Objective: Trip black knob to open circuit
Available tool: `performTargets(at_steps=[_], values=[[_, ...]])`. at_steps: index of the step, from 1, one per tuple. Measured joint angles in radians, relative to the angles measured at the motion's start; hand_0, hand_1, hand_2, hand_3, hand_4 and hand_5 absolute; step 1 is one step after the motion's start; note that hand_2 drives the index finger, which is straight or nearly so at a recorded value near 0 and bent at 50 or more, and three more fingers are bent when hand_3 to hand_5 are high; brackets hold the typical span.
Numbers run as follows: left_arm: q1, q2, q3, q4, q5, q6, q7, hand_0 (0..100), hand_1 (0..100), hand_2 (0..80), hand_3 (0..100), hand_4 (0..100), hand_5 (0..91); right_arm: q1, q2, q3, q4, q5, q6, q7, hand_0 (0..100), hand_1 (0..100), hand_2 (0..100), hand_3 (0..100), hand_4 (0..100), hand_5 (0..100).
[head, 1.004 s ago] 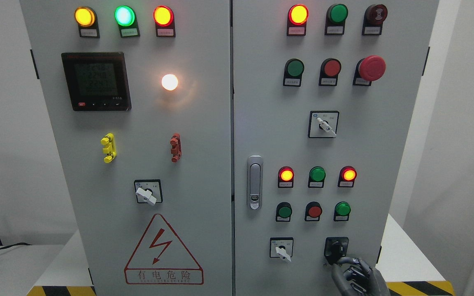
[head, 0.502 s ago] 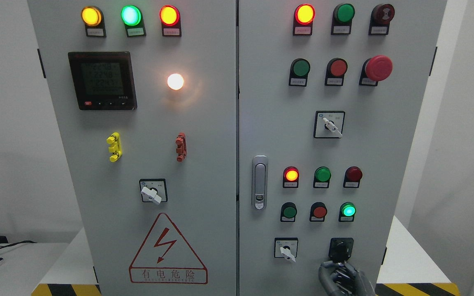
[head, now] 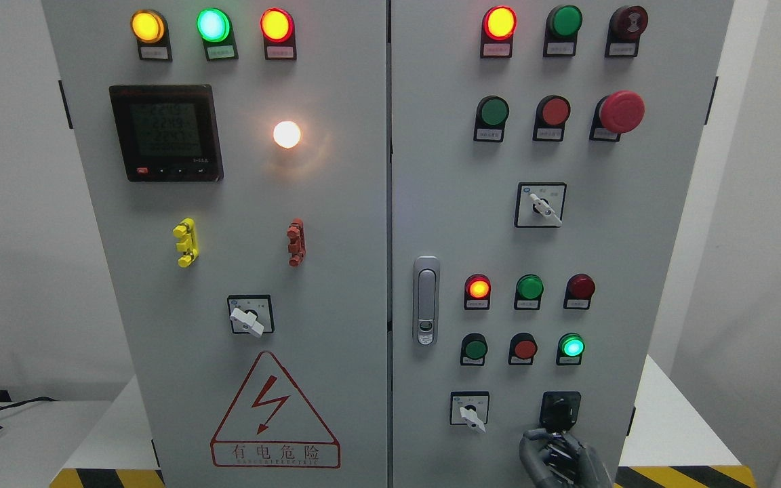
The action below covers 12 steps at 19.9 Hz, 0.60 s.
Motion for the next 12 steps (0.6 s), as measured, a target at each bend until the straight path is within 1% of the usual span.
performTargets(at_steps=[8, 12], values=[[0.000, 0.000, 0.000, 0.000, 0.000, 0.000, 0.000, 12, 39, 0.0, 0, 0, 0.0, 0.016, 0.000, -0.016, 0.003, 0.004, -0.011, 0.000, 54, 77, 46, 82, 75, 76], [0.000, 0.000, 0.000, 0.000, 0.000, 0.000, -0.001, 12, 39, 0.0, 0, 0, 0.0, 0.029, -0.002, -0.037, 0.004, 0.005, -0.015, 0.004, 54, 77, 47, 83, 75, 76]])
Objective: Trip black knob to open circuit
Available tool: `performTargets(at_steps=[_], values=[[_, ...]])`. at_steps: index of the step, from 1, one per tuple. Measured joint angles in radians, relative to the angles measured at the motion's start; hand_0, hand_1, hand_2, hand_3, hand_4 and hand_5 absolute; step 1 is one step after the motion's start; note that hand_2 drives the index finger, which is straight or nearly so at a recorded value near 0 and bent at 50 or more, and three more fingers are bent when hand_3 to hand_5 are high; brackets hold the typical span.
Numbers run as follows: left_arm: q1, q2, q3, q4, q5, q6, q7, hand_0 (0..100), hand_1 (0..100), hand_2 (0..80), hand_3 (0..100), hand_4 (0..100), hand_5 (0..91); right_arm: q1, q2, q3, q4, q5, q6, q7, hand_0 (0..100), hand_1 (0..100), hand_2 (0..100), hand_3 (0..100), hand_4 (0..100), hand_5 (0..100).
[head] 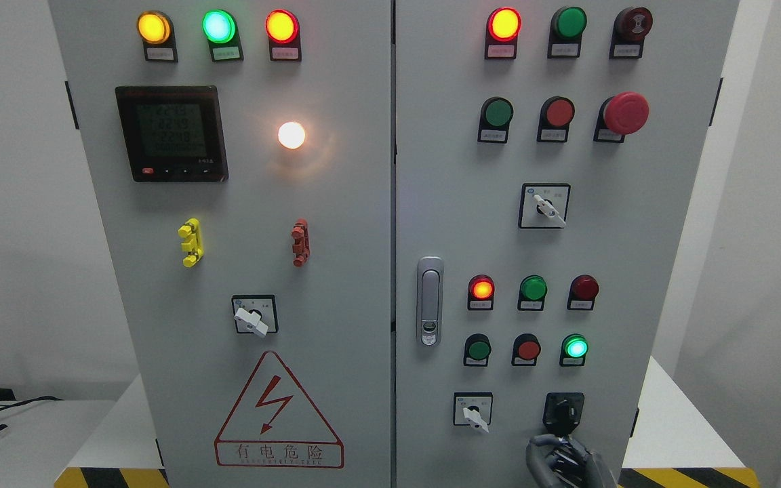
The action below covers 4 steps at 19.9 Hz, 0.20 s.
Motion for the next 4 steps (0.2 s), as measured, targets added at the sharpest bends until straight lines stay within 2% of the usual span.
performTargets(at_steps=[4], values=[[0.000, 0.000, 0.000, 0.000, 0.000, 0.000, 0.000, 12, 39, 0.0, 0, 0, 0.0, 0.015, -0.010, -0.018, 0.001, 0.000, -0.002, 0.003, 54, 77, 47, 83, 75, 76]])
